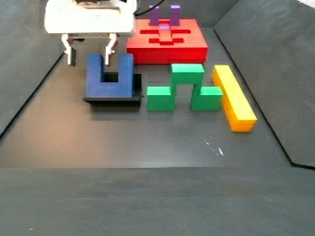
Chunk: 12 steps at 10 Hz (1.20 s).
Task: Pick up the blue object. Move up. Place the blue object on the fixture. Regrasp the blue object. Move to above the board. Insert the blue object.
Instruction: Regrasp the blue object.
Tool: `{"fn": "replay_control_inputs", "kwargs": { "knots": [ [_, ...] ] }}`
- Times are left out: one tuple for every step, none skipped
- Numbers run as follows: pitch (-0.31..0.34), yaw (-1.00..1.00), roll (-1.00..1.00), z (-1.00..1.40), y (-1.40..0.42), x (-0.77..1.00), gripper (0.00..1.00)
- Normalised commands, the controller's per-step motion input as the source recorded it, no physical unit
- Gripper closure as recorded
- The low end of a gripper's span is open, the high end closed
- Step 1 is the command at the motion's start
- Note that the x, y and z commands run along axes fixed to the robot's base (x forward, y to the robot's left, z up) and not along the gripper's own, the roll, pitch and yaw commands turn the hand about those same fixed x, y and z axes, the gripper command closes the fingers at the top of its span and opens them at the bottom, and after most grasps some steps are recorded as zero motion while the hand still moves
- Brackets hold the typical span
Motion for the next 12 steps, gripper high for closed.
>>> {"fn": "replay_control_inputs", "kwargs": {
  "knots": [
    [0.037, -0.02, 0.0, -0.1, 0.0, -0.01, 0.0],
    [0.014, 0.0, 0.0, -0.01, 0.0, 0.0, 0.0],
    [0.0, 0.0, 0.01, 0.0, 0.0, 0.0, 0.0],
    [0.0, 0.0, 0.0, 0.0, 0.0, 0.0, 0.0],
    [0.0, 0.0, 0.0, 0.0, 0.0, 0.0, 1.0],
    [0.0, 0.0, 0.0, 0.0, 0.0, 0.0, 1.0],
    [0.0, 0.0, 0.0, 0.0, 0.0, 0.0, 1.0],
    [0.0, 0.0, 0.0, 0.0, 0.0, 0.0, 1.0],
    [0.0, 0.0, 0.0, 0.0, 0.0, 0.0, 1.0],
    [0.0, 0.0, 0.0, 0.0, 0.0, 0.0, 1.0],
    [0.0, 0.0, 0.0, 0.0, 0.0, 0.0, 1.0],
    [0.0, 0.0, 0.0, 0.0, 0.0, 0.0, 1.0]
  ]
}}
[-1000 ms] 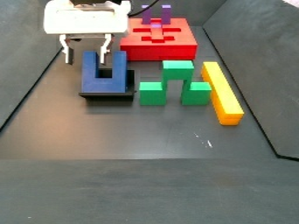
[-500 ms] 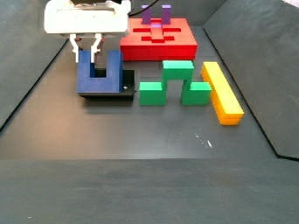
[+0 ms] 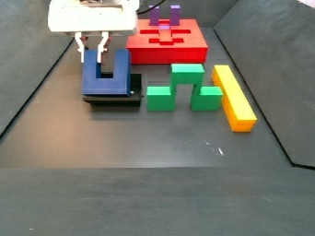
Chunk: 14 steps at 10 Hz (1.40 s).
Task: Pick up the blue object. Move up. Place the blue object on the fixture. Regrasp the blue object. Move to above the board. Insert the blue object.
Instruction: Regrasp the blue object, then move to above the board.
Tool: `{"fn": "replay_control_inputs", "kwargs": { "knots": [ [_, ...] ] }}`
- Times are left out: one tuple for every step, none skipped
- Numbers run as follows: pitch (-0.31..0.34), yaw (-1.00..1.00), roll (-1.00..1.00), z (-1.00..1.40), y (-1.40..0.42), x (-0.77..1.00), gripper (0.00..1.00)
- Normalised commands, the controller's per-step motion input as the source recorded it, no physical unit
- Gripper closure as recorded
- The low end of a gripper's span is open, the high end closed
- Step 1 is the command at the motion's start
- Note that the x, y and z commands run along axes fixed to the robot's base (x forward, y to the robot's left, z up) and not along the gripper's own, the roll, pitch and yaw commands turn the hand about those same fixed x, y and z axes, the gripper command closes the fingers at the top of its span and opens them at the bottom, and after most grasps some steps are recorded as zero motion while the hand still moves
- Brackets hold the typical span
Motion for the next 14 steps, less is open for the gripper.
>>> {"fn": "replay_control_inputs", "kwargs": {
  "knots": [
    [0.0, 0.0, 0.0, 0.0, 0.0, 0.0, 1.0],
    [0.0, 0.0, 0.0, 0.0, 0.0, 0.0, 1.0],
    [0.0, 0.0, 0.0, 0.0, 0.0, 0.0, 1.0],
    [0.0, 0.0, 0.0, 0.0, 0.0, 0.0, 1.0],
    [0.0, 0.0, 0.0, 0.0, 0.0, 0.0, 1.0],
    [0.0, 0.0, 0.0, 0.0, 0.0, 0.0, 1.0],
    [0.0, 0.0, 0.0, 0.0, 0.0, 0.0, 1.0],
    [0.0, 0.0, 0.0, 0.0, 0.0, 0.0, 1.0],
    [0.0, 0.0, 0.0, 1.4, 0.0, 0.0, 1.0],
    [-0.024, -0.01, -0.06, 1.4, -0.02, 0.0, 1.0],
    [-0.031, -0.01, -0.1, 1.4, -0.03, -0.03, 1.0],
    [-0.039, -0.01, -0.07, 1.4, 0.0, -0.04, 1.0],
    [-0.008, -0.02, -0.06, 1.4, -0.02, -0.02, 1.0],
    [0.011, -0.03, -0.02, 1.4, -0.02, -0.02, 1.0]
  ]
}}
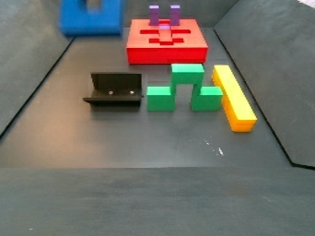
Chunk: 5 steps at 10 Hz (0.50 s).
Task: Pick up the blue object. Move up. Place the blue object on the fixture. Regrasp the blue object. Move to above the board. Insert the blue object.
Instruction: Move to above the board.
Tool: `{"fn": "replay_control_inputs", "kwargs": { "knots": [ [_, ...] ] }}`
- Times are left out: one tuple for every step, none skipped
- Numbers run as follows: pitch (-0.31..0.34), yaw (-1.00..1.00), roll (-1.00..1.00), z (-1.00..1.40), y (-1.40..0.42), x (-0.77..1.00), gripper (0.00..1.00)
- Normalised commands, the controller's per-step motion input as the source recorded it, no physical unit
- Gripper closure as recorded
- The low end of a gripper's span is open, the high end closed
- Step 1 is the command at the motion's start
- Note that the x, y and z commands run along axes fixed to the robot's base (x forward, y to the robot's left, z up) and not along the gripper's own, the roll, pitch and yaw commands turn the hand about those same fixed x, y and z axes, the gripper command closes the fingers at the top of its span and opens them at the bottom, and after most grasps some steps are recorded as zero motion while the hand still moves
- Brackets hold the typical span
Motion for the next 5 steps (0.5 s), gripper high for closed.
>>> {"fn": "replay_control_inputs", "kwargs": {
  "knots": [
    [0.021, -0.03, -0.01, 1.4, -0.01, -0.02, 1.0],
    [0.052, -0.02, -0.01, 0.75, -0.02, 0.0, 1.0],
    [0.078, -0.02, 0.0, 0.33, -0.02, 0.03, 1.0],
    [0.096, -0.01, 0.0, 0.2, -0.01, 0.04, 1.0],
    [0.148, 0.13, -1.0, 0.3, -1.4, -1.31, 1.0]
  ]
}}
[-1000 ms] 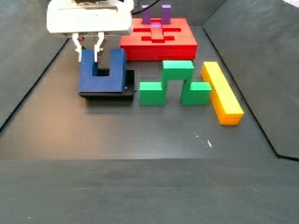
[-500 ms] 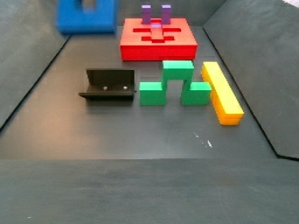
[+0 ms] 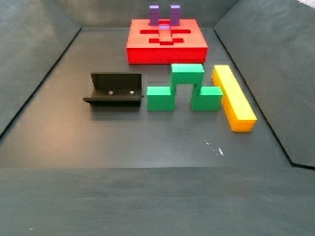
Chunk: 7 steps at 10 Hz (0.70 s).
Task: Pick up the blue object. Move up. Place the blue object on the fixture. Regrasp the blue object. Move to above the board. Insert the blue object.
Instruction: Move to above the board.
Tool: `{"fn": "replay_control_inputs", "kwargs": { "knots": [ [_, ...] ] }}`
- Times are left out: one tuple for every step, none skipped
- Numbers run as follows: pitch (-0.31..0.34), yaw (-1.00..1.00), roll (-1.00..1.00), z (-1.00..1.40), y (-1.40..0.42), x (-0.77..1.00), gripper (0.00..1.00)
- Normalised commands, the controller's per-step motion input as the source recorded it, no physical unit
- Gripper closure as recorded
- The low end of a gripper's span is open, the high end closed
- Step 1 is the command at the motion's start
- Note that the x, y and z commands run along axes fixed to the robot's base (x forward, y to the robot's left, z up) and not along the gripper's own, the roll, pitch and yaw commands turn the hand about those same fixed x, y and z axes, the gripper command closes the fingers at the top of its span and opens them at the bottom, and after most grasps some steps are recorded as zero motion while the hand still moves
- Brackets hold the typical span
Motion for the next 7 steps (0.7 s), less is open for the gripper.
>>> {"fn": "replay_control_inputs", "kwargs": {
  "knots": [
    [0.134, 0.13, -1.0, 0.29, -1.4, -1.33, 1.0],
    [0.079, 0.16, -1.0, 0.27, -1.35, -1.4, 1.0],
    [0.07, 0.16, -1.0, 0.25, -1.33, -1.4, 1.0],
    [0.039, 0.16, -1.0, 0.27, -1.34, -1.4, 1.0],
    [0.015, 0.17, -1.0, 0.25, -1.28, -1.4, 1.0],
    [-0.011, 0.17, -1.0, 0.1, -0.53, -0.63, 1.0],
    [-0.017, 0.16, -1.0, 0.01, -0.12, -0.19, 1.0]
  ]
}}
